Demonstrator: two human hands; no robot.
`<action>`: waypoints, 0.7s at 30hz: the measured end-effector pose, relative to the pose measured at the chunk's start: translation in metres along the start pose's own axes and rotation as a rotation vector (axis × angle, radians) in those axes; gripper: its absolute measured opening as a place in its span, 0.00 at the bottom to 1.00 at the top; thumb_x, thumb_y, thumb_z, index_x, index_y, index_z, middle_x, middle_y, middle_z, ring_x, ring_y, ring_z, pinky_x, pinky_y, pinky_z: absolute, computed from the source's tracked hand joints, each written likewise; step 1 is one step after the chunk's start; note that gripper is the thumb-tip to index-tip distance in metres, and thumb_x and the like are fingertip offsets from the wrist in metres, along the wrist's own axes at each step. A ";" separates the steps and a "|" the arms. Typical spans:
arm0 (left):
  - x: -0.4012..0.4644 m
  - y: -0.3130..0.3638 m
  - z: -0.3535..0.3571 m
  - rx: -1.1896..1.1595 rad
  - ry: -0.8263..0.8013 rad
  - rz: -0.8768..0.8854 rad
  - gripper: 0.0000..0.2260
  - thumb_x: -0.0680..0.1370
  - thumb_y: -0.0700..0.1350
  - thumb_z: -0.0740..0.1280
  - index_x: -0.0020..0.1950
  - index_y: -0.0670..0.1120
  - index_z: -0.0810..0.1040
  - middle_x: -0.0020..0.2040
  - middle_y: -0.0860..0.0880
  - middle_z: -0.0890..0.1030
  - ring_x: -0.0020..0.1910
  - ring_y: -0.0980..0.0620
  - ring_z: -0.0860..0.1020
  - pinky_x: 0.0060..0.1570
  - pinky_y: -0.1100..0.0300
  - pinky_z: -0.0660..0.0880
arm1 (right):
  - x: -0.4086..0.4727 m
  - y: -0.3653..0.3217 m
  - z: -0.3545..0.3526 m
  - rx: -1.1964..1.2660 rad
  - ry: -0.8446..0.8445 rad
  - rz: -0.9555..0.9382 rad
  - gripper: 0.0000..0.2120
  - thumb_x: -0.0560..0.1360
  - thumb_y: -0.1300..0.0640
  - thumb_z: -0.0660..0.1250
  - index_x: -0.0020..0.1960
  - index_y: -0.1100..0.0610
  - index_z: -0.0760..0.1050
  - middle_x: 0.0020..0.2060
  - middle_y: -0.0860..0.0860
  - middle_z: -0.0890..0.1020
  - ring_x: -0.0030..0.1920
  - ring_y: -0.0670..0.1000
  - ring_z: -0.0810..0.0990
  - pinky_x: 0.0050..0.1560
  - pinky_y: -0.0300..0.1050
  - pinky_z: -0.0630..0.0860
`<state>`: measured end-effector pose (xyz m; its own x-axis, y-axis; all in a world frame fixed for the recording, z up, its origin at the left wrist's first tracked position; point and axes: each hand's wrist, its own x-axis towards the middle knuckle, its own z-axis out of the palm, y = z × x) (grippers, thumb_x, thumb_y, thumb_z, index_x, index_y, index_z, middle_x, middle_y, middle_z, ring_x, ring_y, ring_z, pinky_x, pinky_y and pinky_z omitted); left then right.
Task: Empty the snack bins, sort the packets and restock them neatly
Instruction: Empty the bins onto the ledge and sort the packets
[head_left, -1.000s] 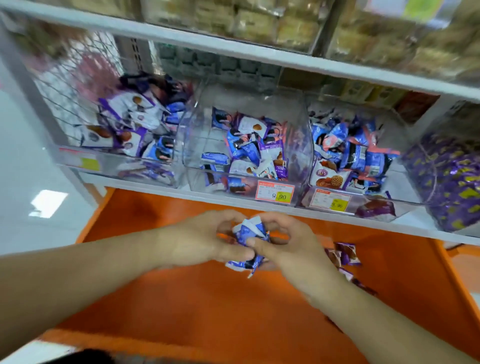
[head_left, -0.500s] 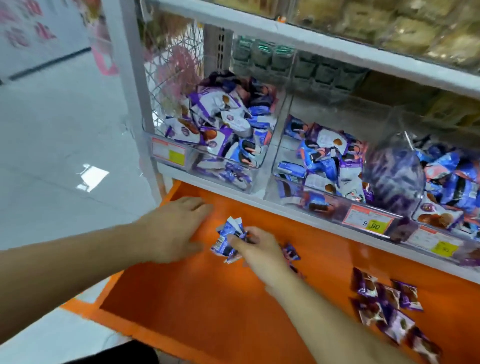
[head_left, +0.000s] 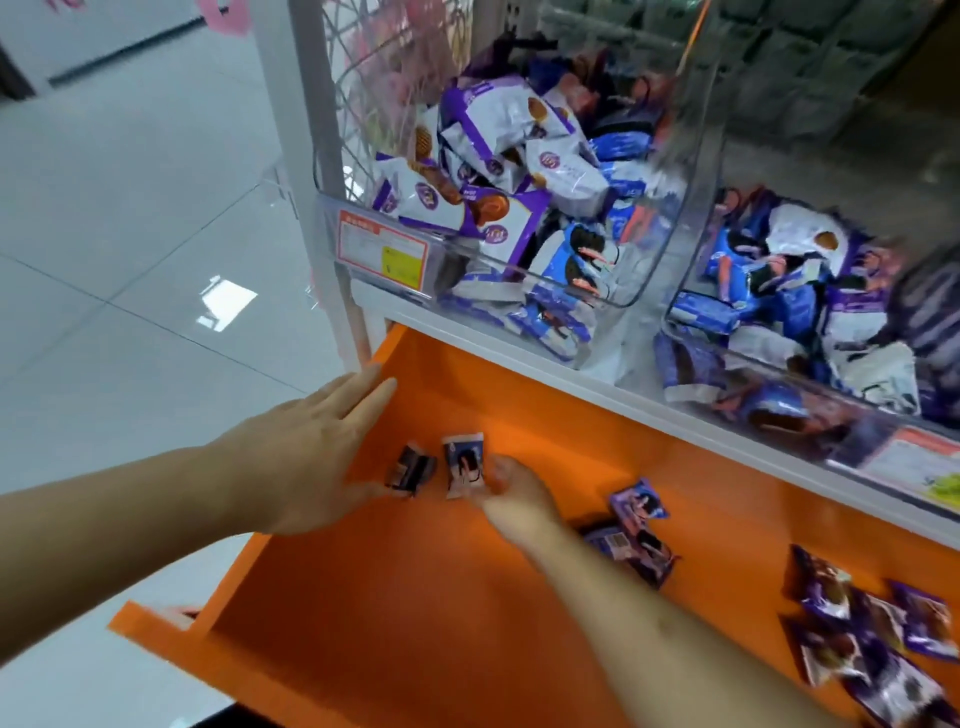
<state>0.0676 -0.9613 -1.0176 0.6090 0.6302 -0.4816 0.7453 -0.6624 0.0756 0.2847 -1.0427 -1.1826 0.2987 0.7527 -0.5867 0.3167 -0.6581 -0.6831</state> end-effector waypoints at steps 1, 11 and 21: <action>0.000 0.002 -0.002 -0.027 -0.017 -0.007 0.46 0.80 0.69 0.59 0.81 0.56 0.28 0.83 0.54 0.33 0.84 0.50 0.41 0.82 0.50 0.51 | -0.015 0.002 -0.010 -0.051 0.010 -0.006 0.22 0.78 0.50 0.75 0.70 0.44 0.74 0.60 0.40 0.78 0.58 0.46 0.79 0.47 0.38 0.74; -0.029 0.103 -0.093 -0.163 0.389 0.234 0.31 0.80 0.64 0.62 0.80 0.62 0.54 0.76 0.62 0.65 0.71 0.57 0.71 0.67 0.58 0.72 | -0.196 -0.065 -0.170 -0.149 0.113 -0.378 0.15 0.80 0.50 0.73 0.62 0.35 0.76 0.60 0.35 0.80 0.58 0.35 0.80 0.59 0.37 0.79; -0.001 0.160 -0.123 -0.203 0.572 0.357 0.41 0.83 0.61 0.59 0.82 0.57 0.32 0.83 0.59 0.35 0.83 0.55 0.42 0.82 0.55 0.50 | -0.210 -0.104 -0.310 -0.510 0.483 -0.299 0.32 0.76 0.47 0.76 0.75 0.38 0.67 0.72 0.47 0.72 0.68 0.51 0.75 0.67 0.49 0.75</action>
<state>0.2197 -1.0180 -0.8980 0.8316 0.5390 0.1339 0.4749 -0.8151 0.3317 0.4683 -1.1381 -0.8539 0.4584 0.8858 -0.0726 0.7875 -0.4427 -0.4287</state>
